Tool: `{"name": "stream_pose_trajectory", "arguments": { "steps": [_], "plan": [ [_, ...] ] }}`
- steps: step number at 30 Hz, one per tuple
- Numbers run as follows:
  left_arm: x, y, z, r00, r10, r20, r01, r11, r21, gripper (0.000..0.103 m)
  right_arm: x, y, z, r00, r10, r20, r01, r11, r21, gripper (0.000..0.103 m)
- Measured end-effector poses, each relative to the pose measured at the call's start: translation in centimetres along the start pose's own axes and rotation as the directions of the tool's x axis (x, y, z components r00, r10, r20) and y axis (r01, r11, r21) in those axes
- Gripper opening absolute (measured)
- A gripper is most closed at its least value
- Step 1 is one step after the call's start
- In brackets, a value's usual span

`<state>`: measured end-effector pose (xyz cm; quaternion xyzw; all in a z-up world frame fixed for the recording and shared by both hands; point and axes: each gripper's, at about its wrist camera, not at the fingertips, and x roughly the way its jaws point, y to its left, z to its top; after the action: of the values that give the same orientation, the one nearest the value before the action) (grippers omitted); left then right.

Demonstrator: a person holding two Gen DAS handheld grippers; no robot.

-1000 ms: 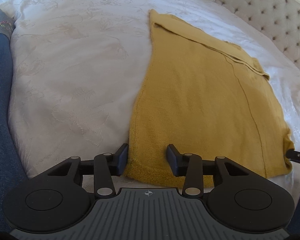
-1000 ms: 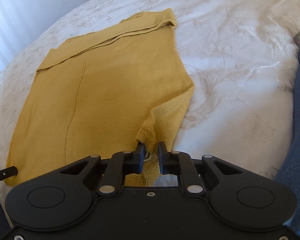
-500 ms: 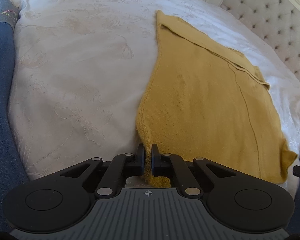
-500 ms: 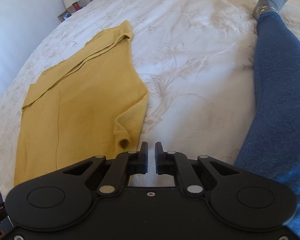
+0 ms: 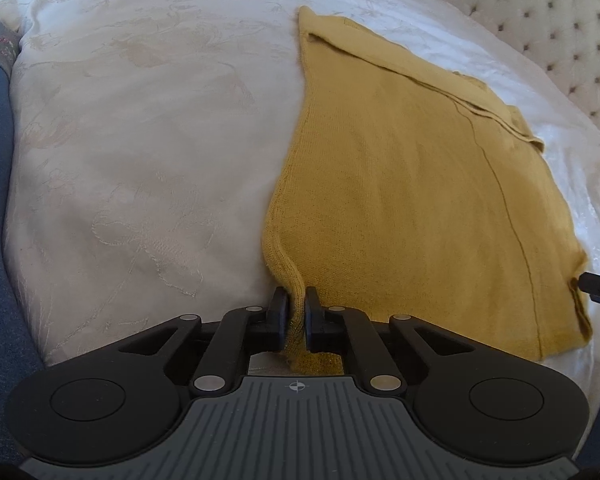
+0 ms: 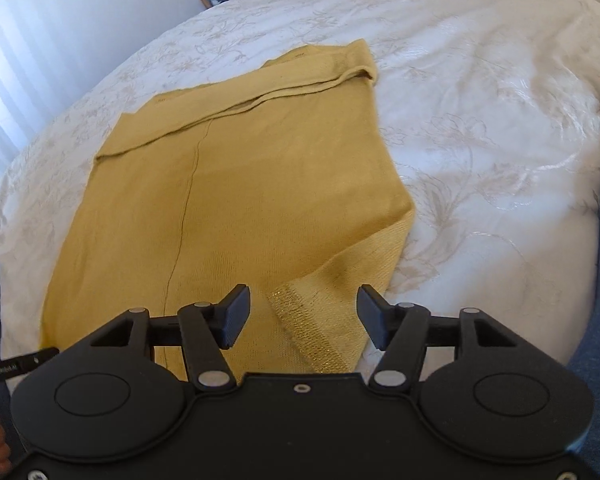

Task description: Fold small clothes

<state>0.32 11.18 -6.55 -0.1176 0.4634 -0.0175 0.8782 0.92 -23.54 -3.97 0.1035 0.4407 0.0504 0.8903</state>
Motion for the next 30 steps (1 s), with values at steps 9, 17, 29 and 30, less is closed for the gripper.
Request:
{"name": "stream_pose_trajectory", "arguments": {
  "steps": [9,17,29,30],
  "plan": [
    [0.5,-1.4,0.0,0.996,-0.094,-0.015,0.094,0.992,0.083,0.064,3.0,1.8,-1.3,0.993,-0.104,-0.056,0.099,0.992,-0.072,0.087],
    [0.5,-3.6,-1.0,0.999,-0.020,0.029,0.016,0.989,0.146,0.078,4.3,-0.4,-1.2,0.994,-0.045,-0.095,0.048,0.999,0.024,0.103],
    [0.2,-2.2,-0.2,0.998,-0.054,0.025,0.052,0.997,0.062,0.071,3.3,-2.4,-1.4,1.000,-0.009,-0.009,0.010,0.987,0.160,0.097],
    [0.2,-2.2,-0.1,0.999,-0.038,0.022,0.037,0.997,0.060,0.063,3.1,-2.5,-1.3,1.000,-0.020,-0.015,0.022,0.987,0.159,0.094]
  ]
}}
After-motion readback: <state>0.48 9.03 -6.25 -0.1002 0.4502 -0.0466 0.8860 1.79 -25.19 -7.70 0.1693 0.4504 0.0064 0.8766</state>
